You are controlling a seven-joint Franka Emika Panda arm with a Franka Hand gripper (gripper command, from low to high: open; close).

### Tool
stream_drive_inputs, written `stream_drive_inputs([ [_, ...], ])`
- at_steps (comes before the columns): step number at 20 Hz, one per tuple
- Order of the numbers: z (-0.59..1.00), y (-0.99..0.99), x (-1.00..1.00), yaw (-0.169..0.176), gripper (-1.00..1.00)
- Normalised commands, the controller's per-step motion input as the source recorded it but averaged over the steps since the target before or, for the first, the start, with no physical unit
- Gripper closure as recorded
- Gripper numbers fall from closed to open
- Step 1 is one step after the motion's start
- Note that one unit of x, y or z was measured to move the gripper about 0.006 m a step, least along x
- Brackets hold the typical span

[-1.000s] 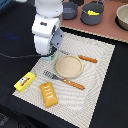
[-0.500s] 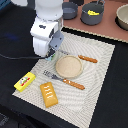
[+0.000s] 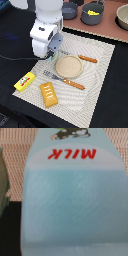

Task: Interact with the objects in diverse but meaningful ways.

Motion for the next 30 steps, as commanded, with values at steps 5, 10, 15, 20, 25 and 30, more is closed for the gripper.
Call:
stream_drive_inputs([
  [5,-0.12,-0.06,-0.32,-0.003,-1.0],
  [10,-0.08,-0.06,-0.27,-0.006,1.0],
  [15,-0.04,-0.01,-0.17,-0.01,1.0],
  [20,-0.04,0.0,-0.12,-0.006,1.0],
  [25,0.05,0.0,-0.13,-0.004,1.0],
  [30,0.2,0.0,-0.19,0.0,1.0],
])
